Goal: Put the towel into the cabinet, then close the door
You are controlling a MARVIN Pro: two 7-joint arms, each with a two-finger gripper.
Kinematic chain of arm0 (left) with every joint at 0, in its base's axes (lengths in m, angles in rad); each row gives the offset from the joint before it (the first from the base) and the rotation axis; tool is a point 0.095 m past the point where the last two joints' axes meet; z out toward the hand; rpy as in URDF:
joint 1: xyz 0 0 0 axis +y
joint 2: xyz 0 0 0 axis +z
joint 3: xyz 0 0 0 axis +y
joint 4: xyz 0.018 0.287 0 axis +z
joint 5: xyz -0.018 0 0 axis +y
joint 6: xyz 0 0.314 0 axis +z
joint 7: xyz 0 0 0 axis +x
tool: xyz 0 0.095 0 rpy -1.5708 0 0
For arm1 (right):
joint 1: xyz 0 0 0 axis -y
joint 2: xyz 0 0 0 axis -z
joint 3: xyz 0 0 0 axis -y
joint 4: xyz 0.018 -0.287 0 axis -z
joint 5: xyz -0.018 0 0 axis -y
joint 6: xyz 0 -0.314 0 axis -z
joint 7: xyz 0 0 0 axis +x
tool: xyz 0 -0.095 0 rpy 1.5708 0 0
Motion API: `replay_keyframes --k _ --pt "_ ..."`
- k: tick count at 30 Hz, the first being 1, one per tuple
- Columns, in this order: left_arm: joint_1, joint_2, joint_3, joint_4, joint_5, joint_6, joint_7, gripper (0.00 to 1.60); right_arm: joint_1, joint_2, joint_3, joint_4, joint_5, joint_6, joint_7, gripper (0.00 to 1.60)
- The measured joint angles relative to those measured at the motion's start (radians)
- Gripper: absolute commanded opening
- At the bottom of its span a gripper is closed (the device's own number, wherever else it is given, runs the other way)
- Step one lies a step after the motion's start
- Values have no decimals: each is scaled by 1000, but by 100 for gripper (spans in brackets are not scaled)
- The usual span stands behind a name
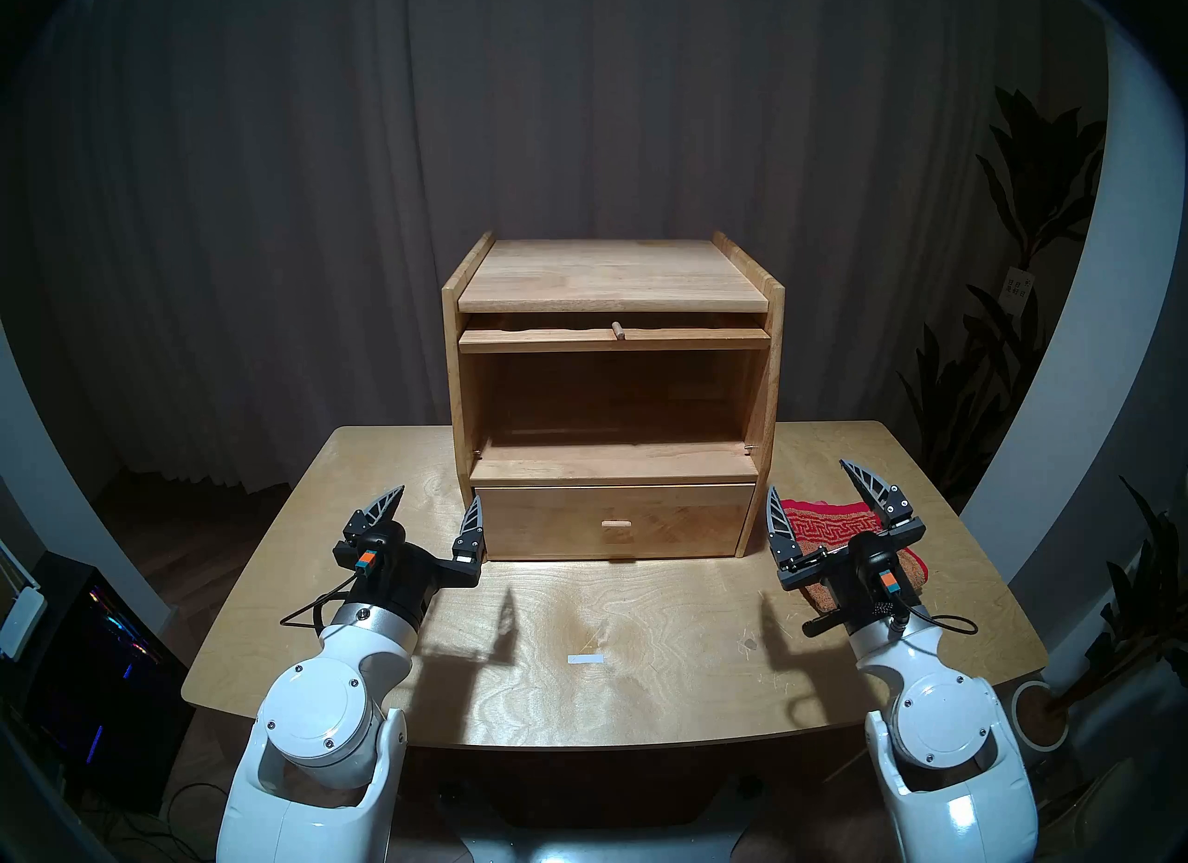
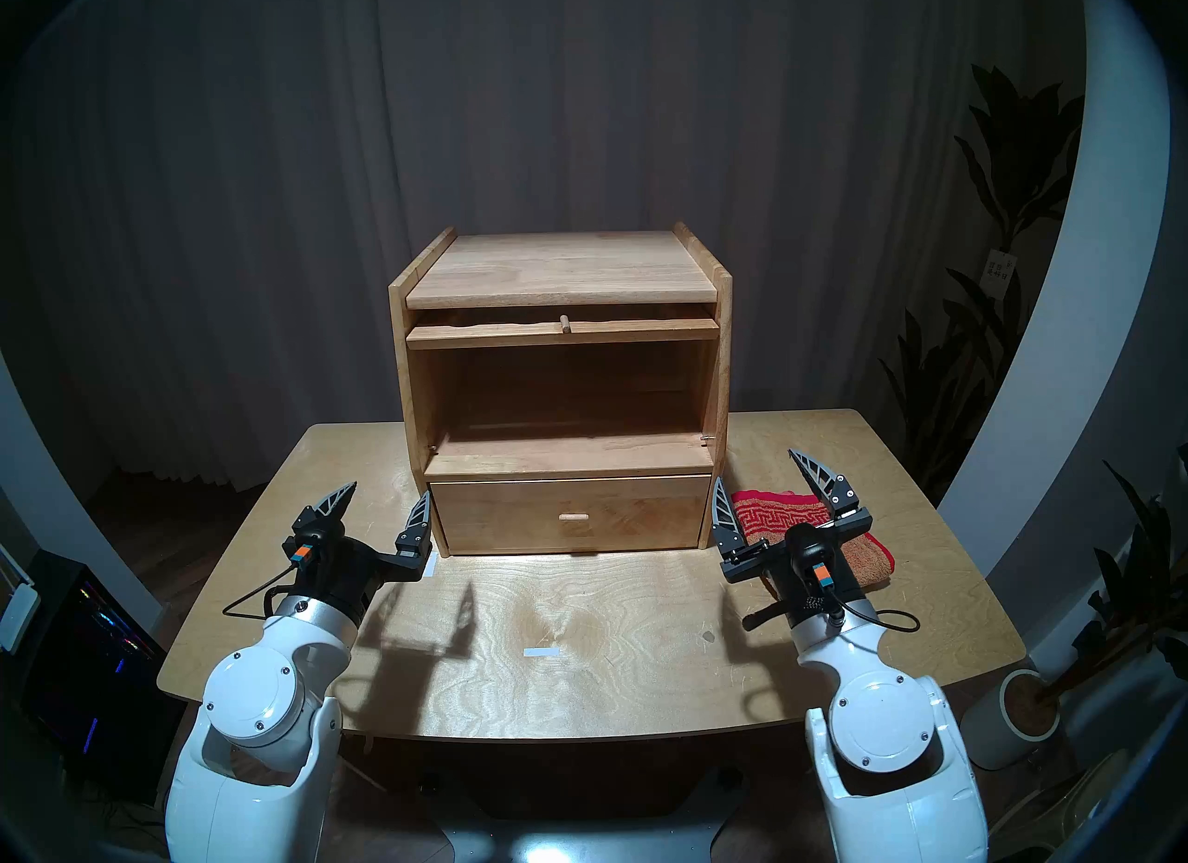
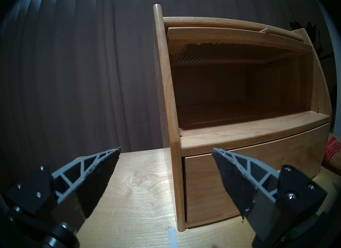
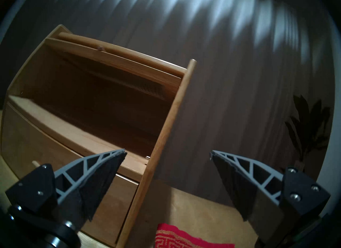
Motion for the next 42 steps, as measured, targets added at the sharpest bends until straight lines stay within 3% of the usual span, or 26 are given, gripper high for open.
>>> replay_keyframes --k 5,12,19,27,34,36,42 --pt "0 0 0 5 0 0 -1 160 -54 78 105 -20 -149 -26 64 160" --pt "-1 0 0 9 0 0 -1 160 -118 155 217 -2 -265 -39 124 160" --pt "-1 0 0 9 0 0 -2 160 -190 234 338 81 -382 -64 211 160" --pt "-1 0 0 8 0 0 -2 160 -238 322 478 159 -495 -182 322 160" --pt "-1 0 0 7 0 0 -2 160 -207 387 513 193 -529 -287 372 160" --pt "-1 0 0 6 0 0 -2 160 -177 419 499 220 -538 -338 384 160" --pt "-1 0 0 6 0 0 -2 160 -121 473 430 273 -534 -393 377 160"
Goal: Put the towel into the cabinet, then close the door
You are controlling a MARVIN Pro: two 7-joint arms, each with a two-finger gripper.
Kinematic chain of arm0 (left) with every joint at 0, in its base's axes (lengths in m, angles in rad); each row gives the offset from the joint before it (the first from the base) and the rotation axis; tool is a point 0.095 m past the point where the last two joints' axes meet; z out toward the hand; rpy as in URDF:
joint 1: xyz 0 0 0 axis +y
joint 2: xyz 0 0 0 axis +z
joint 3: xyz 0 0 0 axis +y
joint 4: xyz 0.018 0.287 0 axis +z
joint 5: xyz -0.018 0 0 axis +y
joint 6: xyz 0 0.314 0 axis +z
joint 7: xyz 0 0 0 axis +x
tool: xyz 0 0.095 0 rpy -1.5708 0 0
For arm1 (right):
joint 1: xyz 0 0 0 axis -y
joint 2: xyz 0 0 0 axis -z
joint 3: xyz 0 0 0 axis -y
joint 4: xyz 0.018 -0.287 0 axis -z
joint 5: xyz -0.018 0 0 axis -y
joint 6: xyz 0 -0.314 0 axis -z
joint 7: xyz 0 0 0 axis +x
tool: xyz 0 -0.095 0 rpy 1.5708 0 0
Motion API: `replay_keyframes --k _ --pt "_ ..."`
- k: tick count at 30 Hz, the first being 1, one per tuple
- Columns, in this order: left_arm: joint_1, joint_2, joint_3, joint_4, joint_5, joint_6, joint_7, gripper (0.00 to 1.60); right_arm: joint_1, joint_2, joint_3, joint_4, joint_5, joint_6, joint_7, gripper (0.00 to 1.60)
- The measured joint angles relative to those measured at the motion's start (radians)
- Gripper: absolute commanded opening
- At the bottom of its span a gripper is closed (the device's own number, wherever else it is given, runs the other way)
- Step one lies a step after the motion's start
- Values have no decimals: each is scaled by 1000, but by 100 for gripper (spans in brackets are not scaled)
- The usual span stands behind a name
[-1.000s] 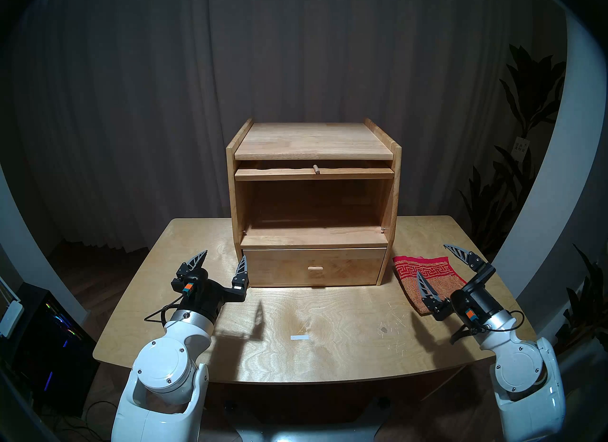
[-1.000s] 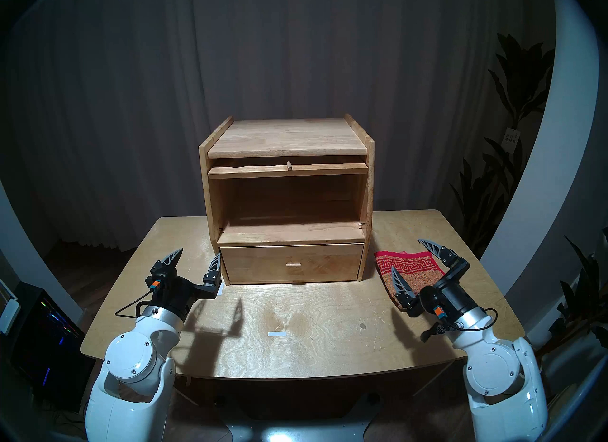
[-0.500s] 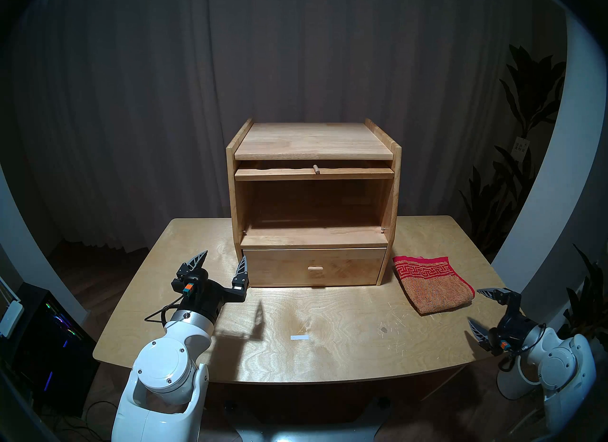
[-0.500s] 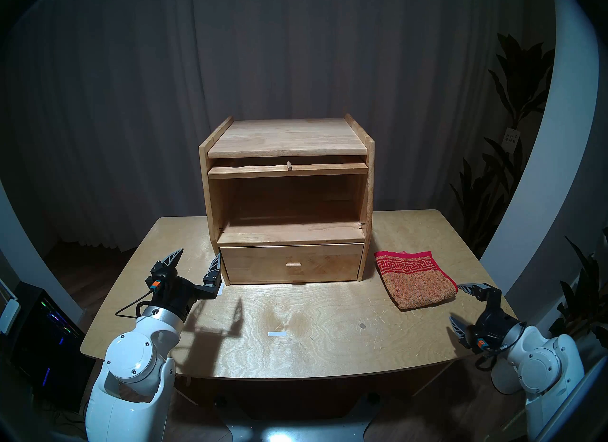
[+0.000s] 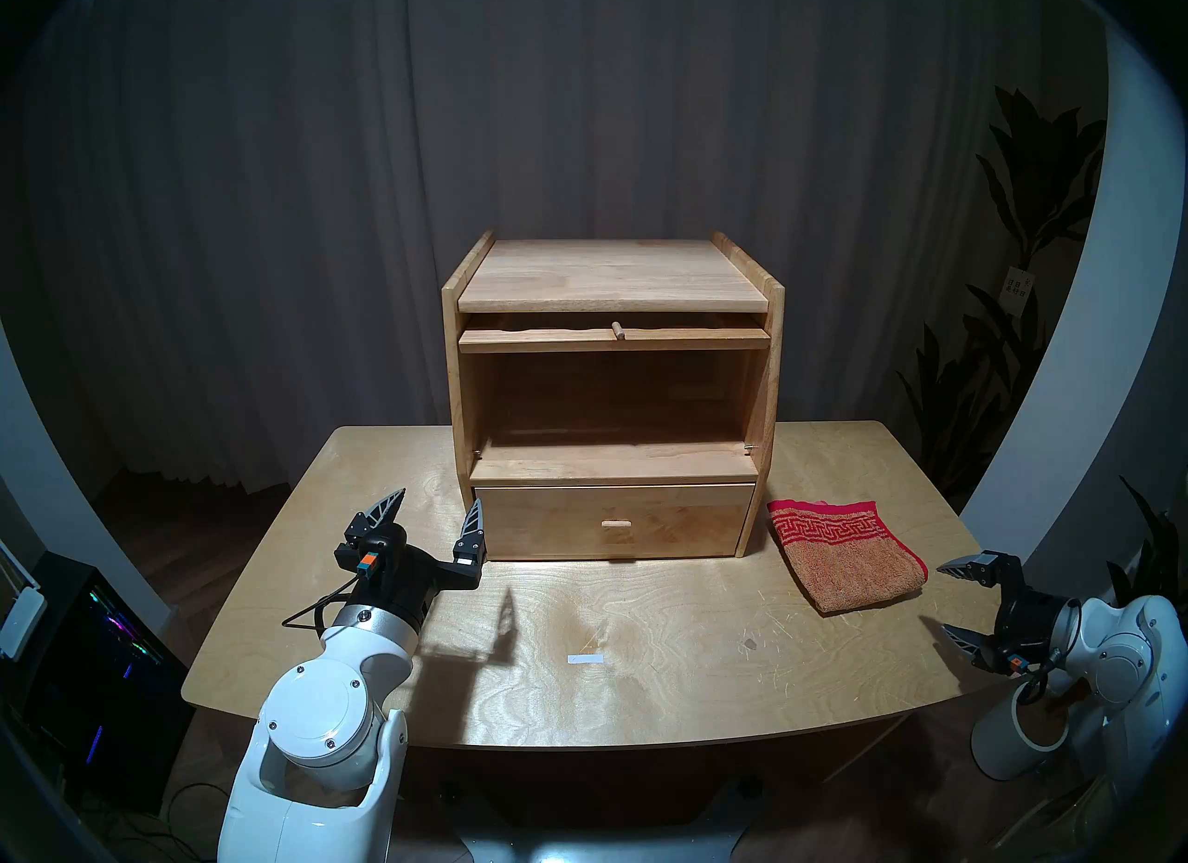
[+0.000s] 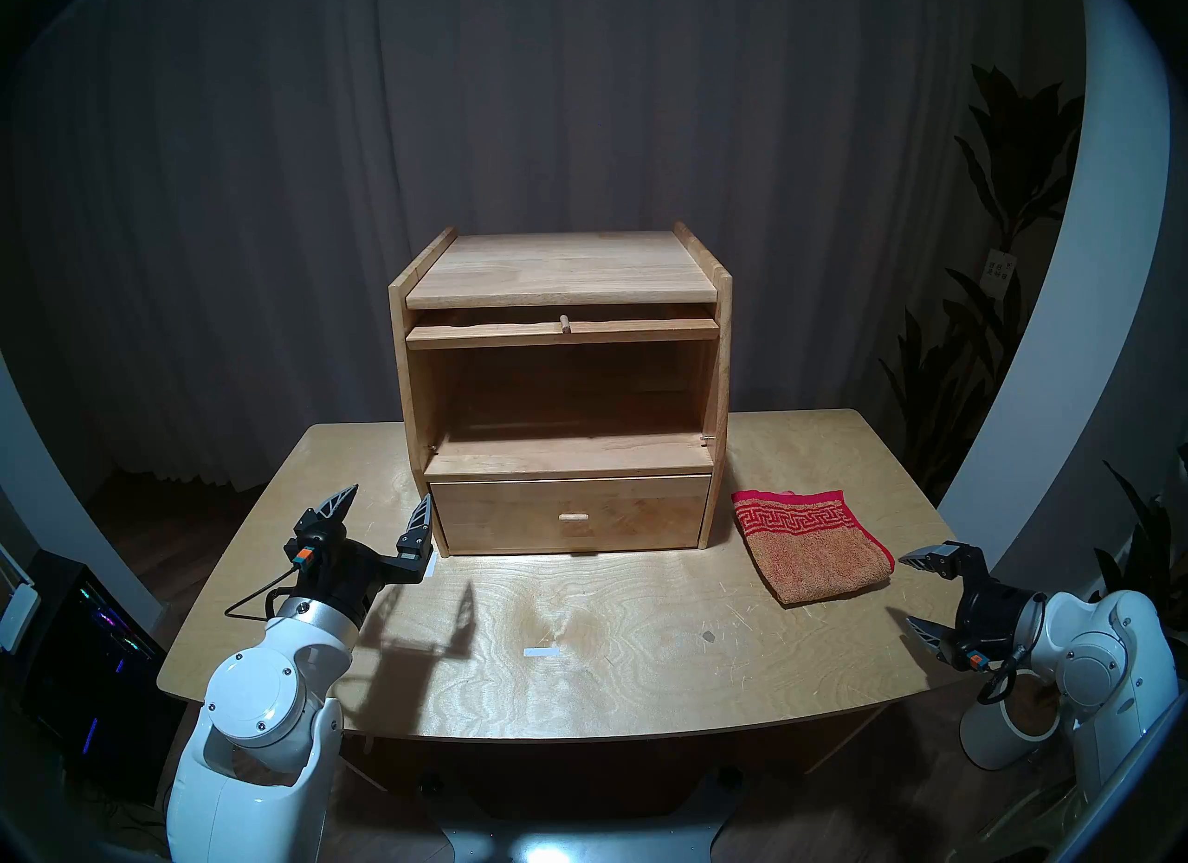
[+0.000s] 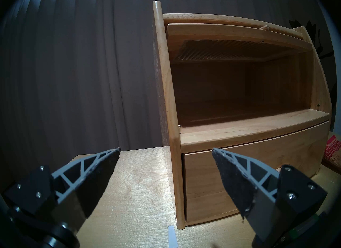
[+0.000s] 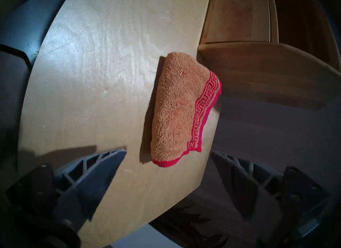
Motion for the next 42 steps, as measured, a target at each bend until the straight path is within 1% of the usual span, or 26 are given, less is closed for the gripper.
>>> replay_keyframes --k 3,6,7,9,11,15,17,19,20,24,28,29,30,32,36,39,42 --pt "0 0 0 0 0 0 0 160 42 29 -62 45 1 -9 -37 160" --pt "0 0 0 0 0 0 0 160 68 35 -100 68 -2 -6 -68 160" --pt "0 0 0 -1 0 0 0 160 87 36 -129 86 -9 1 -91 160" --pt "0 0 0 -1 0 0 0 160 102 37 -152 102 -19 9 -109 160" --pt "0 0 0 -1 0 0 0 160 131 37 -199 138 -46 23 -145 160" --pt "0 0 0 -1 0 0 0 160 172 36 -261 198 -92 36 -201 160" --pt "0 0 0 -2 0 0 0 160 189 36 -279 216 -107 39 -226 160" --pt "0 0 0 -3 0 0 0 160 221 37 -310 248 -135 41 -273 160" --pt "0 0 0 -3 0 0 0 160 226 37 -314 253 -139 41 -281 160" --pt "1 0 0 -4 0 0 0 160 286 44 -362 308 -185 44 -360 160" --pt "1 0 0 -4 0 0 0 160 336 52 -400 347 -212 47 -401 160" --pt "1 0 0 -4 0 0 0 160 348 53 -408 356 -216 47 -408 14" --pt "1 0 0 -5 0 0 0 160 357 54 -415 363 -220 47 -412 0" --pt "1 0 0 -5 0 0 0 160 383 57 -440 390 -228 44 -414 0" --pt "1 0 0 -6 0 0 0 160 407 63 -455 410 -218 18 -411 0" --pt "1 0 0 -6 0 0 0 160 407 62 -456 401 -200 6 -408 0" --pt "1 0 0 -6 0 0 0 160 405 57 -434 353 -152 -20 -422 0"
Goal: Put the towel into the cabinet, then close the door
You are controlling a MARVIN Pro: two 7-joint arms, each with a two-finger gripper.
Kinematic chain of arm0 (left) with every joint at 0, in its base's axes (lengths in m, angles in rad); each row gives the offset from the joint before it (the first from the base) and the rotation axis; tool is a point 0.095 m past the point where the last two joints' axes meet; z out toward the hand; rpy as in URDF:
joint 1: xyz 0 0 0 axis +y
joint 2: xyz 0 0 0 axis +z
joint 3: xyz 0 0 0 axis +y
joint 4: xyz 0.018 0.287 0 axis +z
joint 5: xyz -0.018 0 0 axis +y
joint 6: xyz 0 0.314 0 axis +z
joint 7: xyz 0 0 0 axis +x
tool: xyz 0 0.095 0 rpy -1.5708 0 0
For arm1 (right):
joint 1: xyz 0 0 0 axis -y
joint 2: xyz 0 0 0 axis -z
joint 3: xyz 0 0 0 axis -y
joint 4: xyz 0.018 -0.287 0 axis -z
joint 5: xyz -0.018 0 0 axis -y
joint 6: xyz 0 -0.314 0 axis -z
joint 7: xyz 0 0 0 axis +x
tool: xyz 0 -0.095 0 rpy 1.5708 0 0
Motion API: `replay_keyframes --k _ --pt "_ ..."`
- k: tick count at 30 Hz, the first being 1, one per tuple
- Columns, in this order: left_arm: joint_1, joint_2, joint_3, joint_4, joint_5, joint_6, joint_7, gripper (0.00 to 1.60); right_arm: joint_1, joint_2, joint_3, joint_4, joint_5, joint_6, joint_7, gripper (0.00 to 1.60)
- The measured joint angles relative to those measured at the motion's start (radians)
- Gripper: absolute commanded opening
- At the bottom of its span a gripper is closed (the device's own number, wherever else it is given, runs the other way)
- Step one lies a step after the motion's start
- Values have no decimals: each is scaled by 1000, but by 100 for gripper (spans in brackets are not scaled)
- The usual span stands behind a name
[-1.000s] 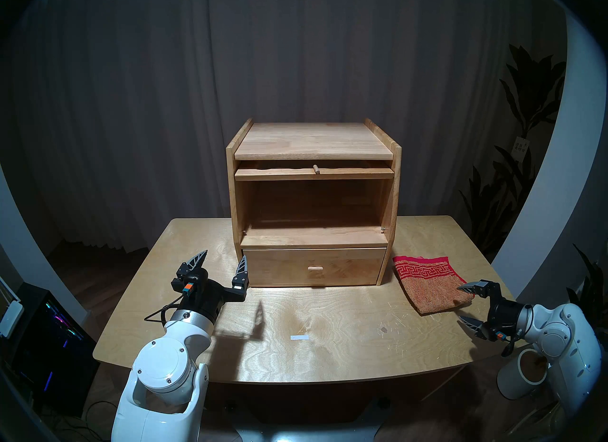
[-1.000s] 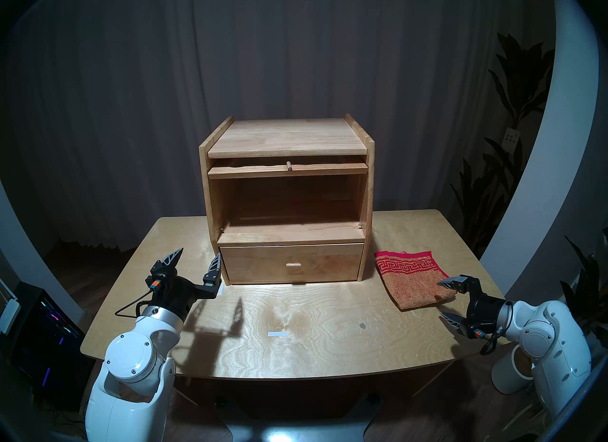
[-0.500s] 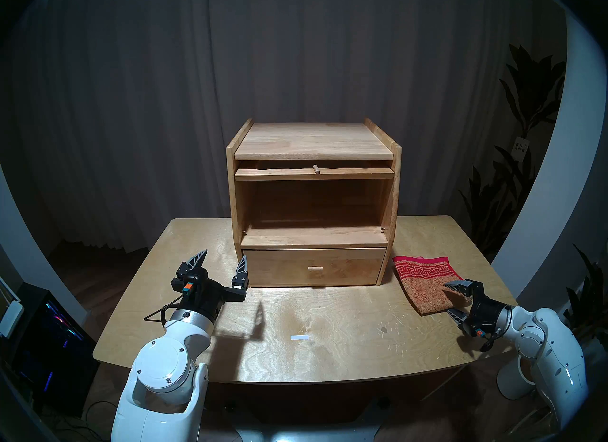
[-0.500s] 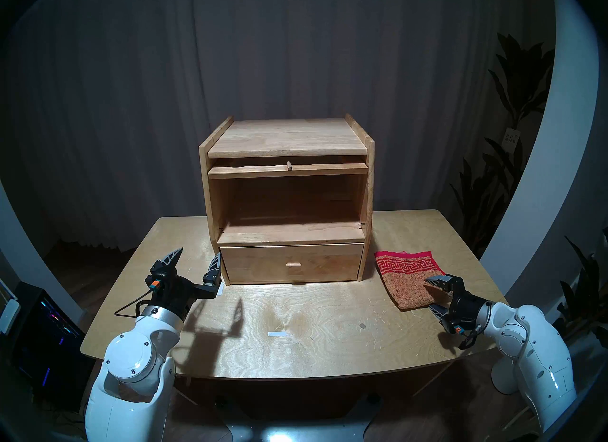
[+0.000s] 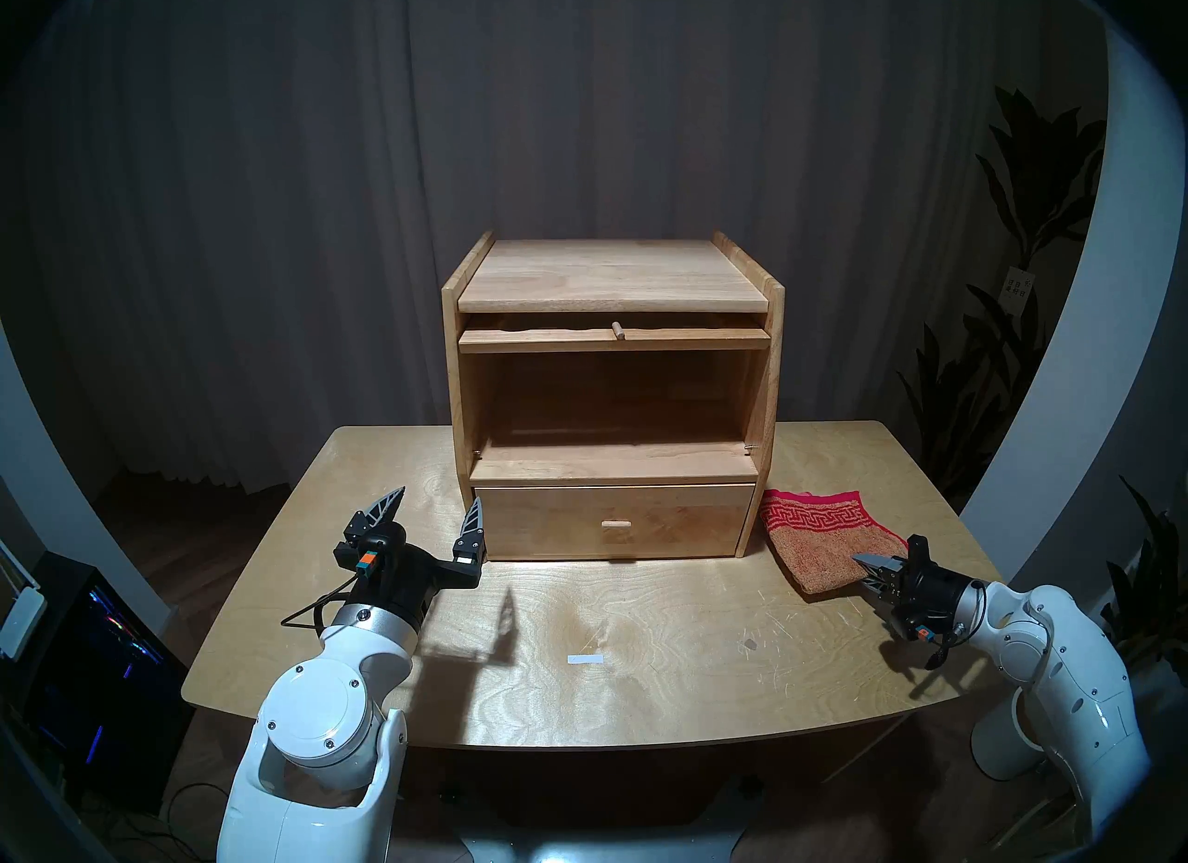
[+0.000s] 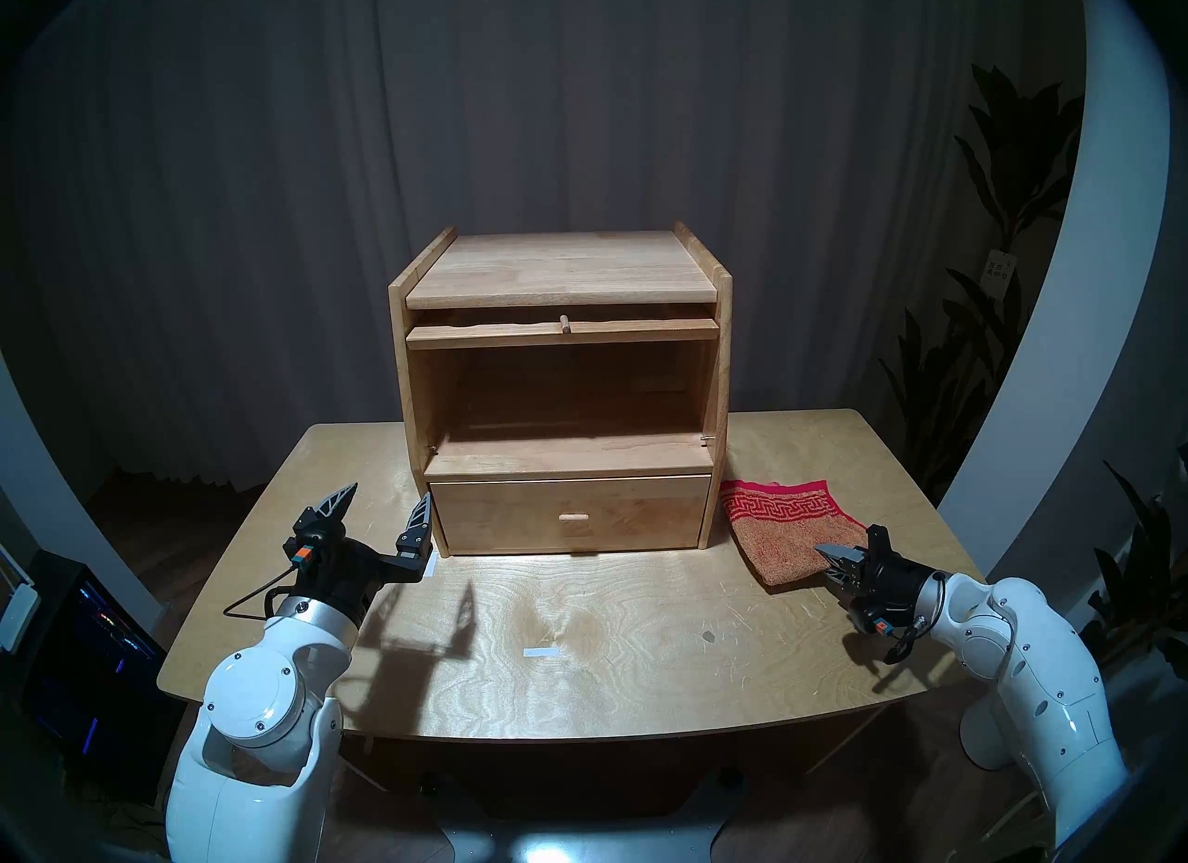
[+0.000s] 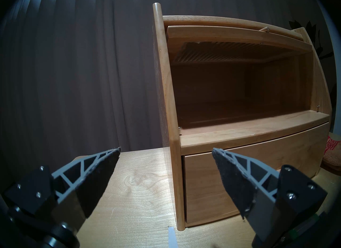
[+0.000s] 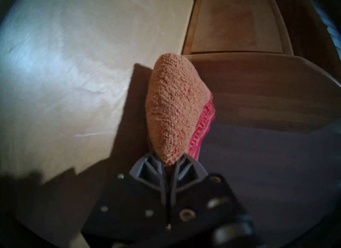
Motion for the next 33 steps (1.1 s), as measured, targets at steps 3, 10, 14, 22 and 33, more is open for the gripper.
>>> replay_keyframes --k 3,10,14,22,33 --pt "0 0 0 1 0 0 0 160 6 -8 23 -40 48 -24 -28 0" --pt "-1 0 0 3 0 0 -1 160 33 -26 82 -127 162 -76 -89 0" --pt "-1 0 0 5 0 0 -1 160 44 -32 124 -180 237 -109 -123 0" --pt "-1 0 0 7 0 0 -1 160 48 -50 152 -279 368 -179 -172 0" --pt "-2 0 0 13 0 0 -2 160 16 -102 51 -447 561 -257 -232 0"
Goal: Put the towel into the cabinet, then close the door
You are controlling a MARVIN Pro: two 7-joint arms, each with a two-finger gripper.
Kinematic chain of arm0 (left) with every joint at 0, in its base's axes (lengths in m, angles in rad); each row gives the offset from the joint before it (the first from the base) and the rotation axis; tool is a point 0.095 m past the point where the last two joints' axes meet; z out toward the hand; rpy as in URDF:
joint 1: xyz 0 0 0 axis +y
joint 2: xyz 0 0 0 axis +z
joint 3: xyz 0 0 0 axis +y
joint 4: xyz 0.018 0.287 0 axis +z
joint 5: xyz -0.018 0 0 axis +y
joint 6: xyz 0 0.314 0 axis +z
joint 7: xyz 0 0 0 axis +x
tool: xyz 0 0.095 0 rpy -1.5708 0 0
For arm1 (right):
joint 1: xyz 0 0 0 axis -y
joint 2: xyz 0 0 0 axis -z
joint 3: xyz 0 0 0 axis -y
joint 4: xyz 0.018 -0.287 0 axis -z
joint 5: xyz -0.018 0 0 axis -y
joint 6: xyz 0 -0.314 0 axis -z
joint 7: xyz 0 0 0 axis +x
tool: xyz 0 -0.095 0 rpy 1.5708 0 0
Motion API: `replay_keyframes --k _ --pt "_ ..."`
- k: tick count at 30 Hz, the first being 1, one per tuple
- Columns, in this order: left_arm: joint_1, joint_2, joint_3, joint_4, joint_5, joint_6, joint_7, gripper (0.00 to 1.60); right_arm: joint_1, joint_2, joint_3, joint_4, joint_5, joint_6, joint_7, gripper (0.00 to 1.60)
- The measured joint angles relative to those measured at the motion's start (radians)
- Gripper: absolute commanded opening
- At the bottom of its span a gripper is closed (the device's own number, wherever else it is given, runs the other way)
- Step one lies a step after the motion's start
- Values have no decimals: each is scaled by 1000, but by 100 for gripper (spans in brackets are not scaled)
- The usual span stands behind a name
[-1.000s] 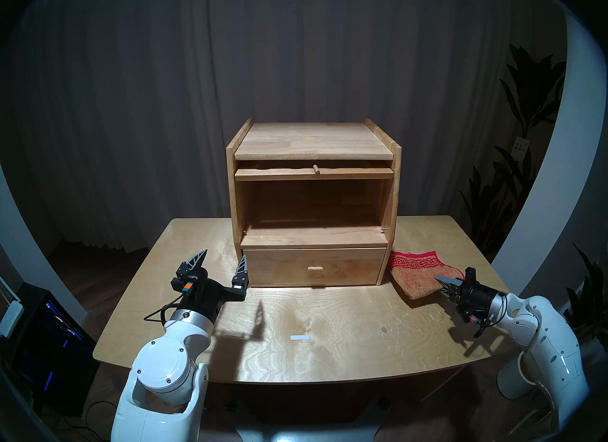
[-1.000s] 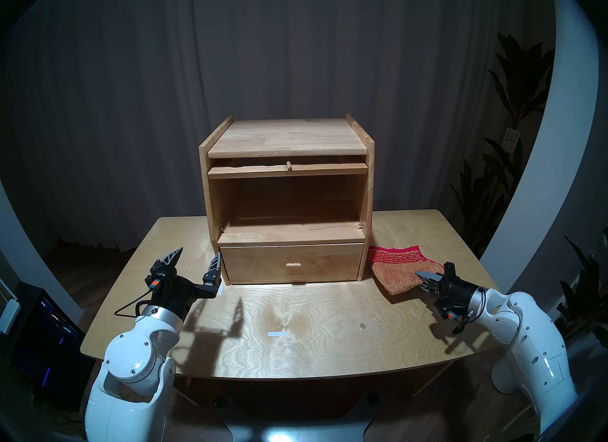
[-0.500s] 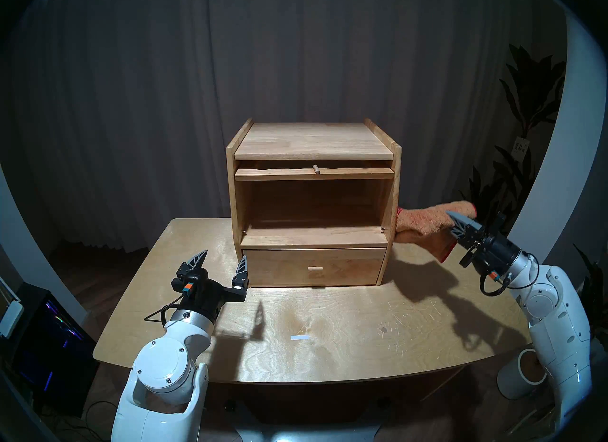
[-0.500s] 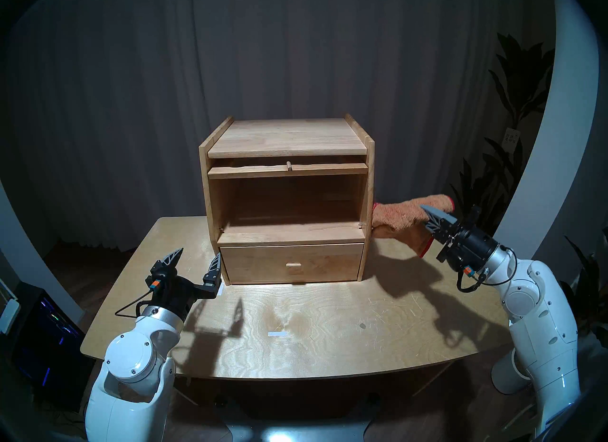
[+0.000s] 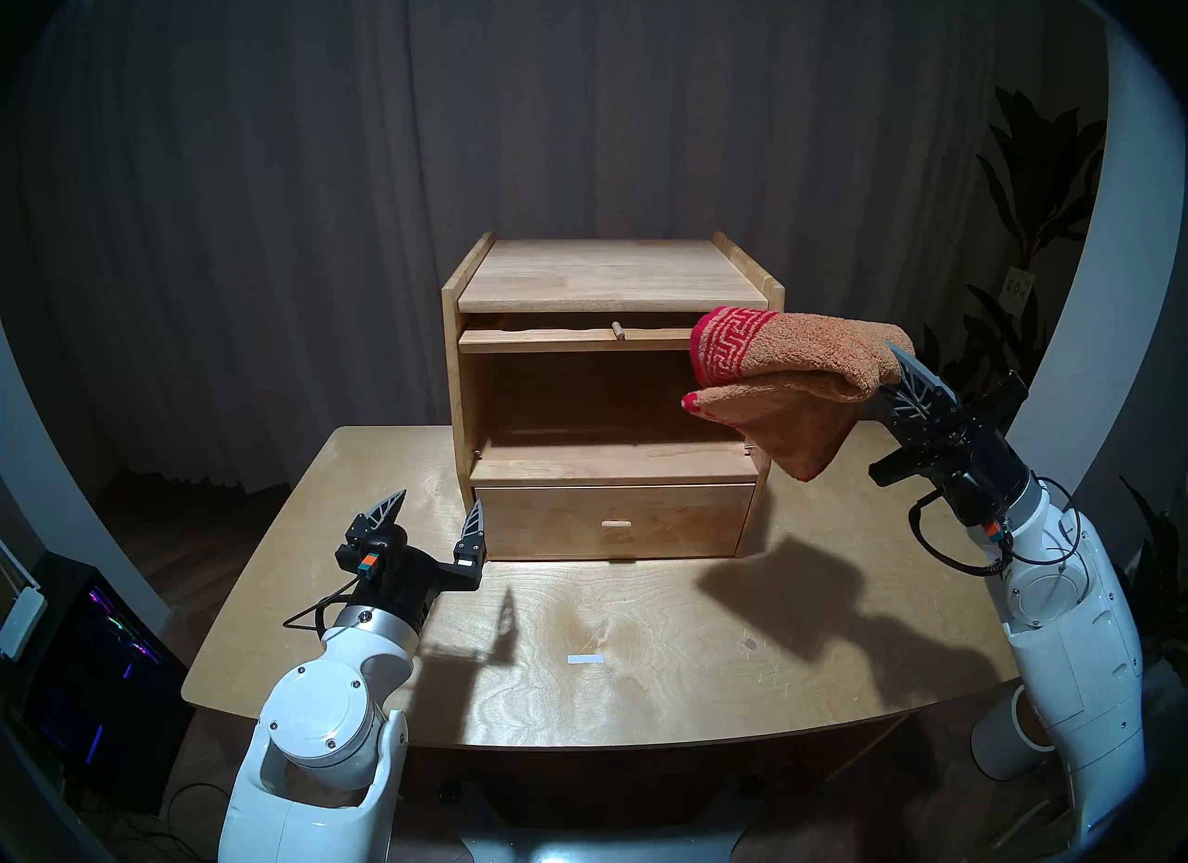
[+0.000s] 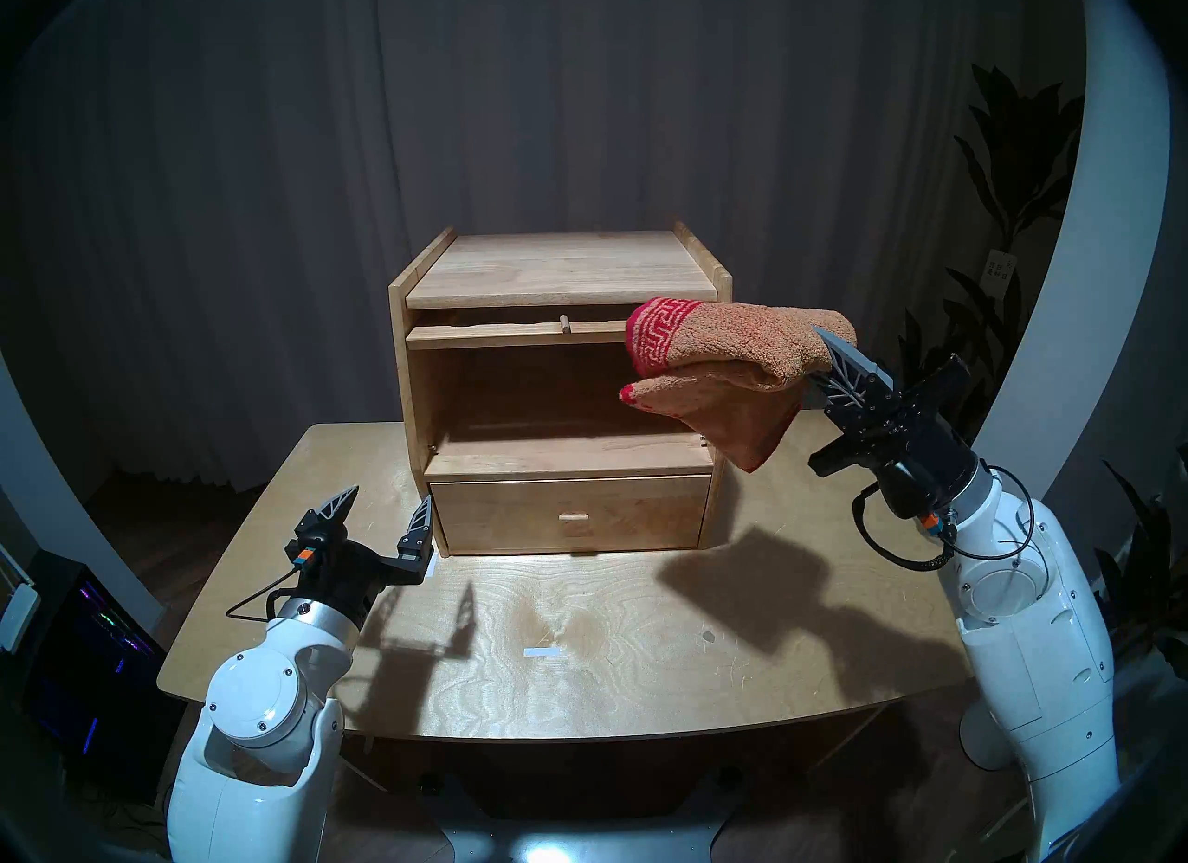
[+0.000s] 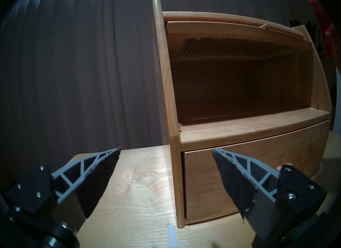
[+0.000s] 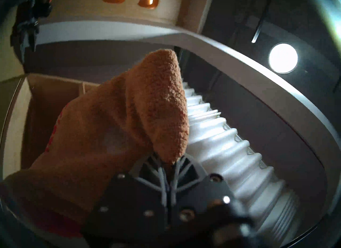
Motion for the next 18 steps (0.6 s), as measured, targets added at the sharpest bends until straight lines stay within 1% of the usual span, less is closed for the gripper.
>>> replay_keyframes --k 11,14,18 --pt "-1 0 0 3 0 0 0 160 -96 -73 -172 -141 159 -3 -37 0" --pt "-1 0 0 3 0 0 -1 160 -127 -97 -226 -174 210 22 -49 0" --pt "-2 0 0 3 0 0 -1 160 -157 -128 -301 -203 284 96 -63 0"
